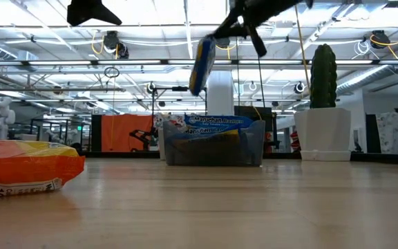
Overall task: Sort Maruchan noodles
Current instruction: Put the blue noodle pack into the black bin
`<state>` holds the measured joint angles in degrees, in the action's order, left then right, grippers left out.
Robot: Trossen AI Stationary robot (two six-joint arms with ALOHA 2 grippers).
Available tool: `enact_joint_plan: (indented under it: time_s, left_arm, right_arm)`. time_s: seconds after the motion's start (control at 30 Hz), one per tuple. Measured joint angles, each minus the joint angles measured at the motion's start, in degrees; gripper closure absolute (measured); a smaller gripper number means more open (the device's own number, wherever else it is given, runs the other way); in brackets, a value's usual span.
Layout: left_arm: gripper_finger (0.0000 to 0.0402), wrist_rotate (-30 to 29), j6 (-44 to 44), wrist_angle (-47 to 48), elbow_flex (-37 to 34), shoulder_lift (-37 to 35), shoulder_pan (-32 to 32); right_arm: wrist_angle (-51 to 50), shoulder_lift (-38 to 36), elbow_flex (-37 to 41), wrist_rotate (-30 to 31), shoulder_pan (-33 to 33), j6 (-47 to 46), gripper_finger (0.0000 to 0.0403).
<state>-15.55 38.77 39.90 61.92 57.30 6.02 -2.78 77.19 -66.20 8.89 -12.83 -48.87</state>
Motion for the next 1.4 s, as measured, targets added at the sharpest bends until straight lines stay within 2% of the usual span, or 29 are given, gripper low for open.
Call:
enact_joint_plan:
  time_s: [0.2, 0.37, 0.7, 0.93, 1.1, 1.27, 1.4]
  left_arm:
    - [0.0135, 0.0, 2.4, 0.0, 0.0, 0.0, 0.0]
    - [0.0135, 0.0, 4.9, 0.0, 0.0, 0.0, 0.0]
    - [0.0135, 0.1, 3.1, 0.0, 0.0, 0.6, -0.3]
    - [0.0135, 2.0, 0.8, 0.4, 0.0, 0.6, -0.3]
    - [0.0135, 4.2, -2.5, 1.5, 0.0, 0.6, -0.3]
    - [0.0135, 4.5, -7.4, 3.1, 0.0, 0.6, -0.3]
    - [0.0135, 4.5, -10.2, 3.5, 0.0, 0.6, -0.3]
  right_arm:
    - [10.9, 0.0, 9.8, 0.8, -1.6, -4.4, 0.0403]
    - [18.4, 0.2, 14.9, 6.0, -2.2, -1.7, 0.0403]
    - [26.2, 7.3, 14.8, 9.2, 1.7, -1.2, 0.0403]
    - [29.0, 12.4, 13.4, 9.2, 3.5, -2.6, 0.0403]
    - [27.1, 12.3, 13.4, 8.7, 4.0, -2.5, 0.0403]
    - [24.9, 12.1, 13.5, 4.7, 4.7, -2.8, 0.0403]
    - [22.1, 12.1, 13.5, 4.0, 5.7, -4.8, 0.0403]
